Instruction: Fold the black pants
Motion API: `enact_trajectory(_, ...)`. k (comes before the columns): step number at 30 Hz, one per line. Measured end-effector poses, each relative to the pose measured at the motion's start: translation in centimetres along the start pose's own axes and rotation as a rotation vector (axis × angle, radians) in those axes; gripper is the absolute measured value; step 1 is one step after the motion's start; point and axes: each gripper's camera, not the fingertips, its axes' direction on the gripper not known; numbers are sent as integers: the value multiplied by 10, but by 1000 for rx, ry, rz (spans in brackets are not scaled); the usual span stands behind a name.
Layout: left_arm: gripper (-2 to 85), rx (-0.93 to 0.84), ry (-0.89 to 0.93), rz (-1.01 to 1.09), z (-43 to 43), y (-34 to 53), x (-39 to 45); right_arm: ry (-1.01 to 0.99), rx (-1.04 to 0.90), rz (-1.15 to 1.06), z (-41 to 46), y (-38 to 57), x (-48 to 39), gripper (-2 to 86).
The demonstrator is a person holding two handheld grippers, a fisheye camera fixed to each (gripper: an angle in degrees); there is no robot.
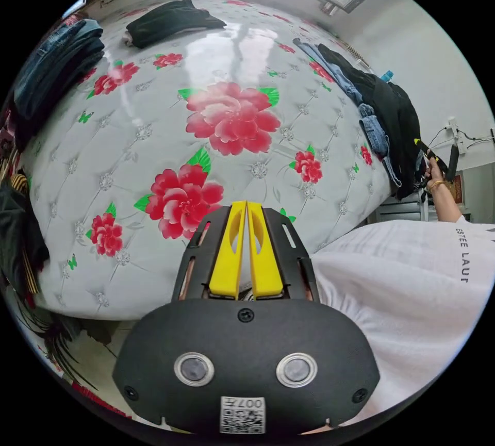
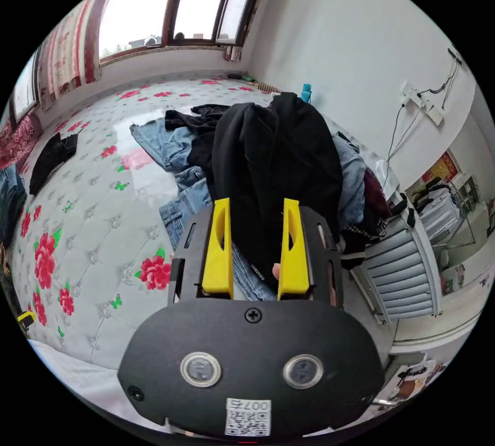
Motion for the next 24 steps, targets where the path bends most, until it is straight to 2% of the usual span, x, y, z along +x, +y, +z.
enact_trajectory(6,-10,-69,45,-123,-7,32,-39,81,-86,-55,44,-12,16,88)
enact_trajectory(9,-10,-66,43,-91,-17,27,-37,141,-178,-96,72,-21,20,72)
enact_trajectory(13,-10,-50,26,-57,-32,22,-33,115,-164,-5,71,-29,54,35)
enact_trajectory(16,-10,-39,28,-55,-43,25,-35,-28,58,125,25,-25,98,12)
enact_trajectory(19,-10,-67,47,-79,-46,29,-43,-239,244,121,-36,-16,122,4)
enact_trajectory(24,-10,-50,128,-44,-52,25,-40,-617,412,-186,-124,17,70,-1)
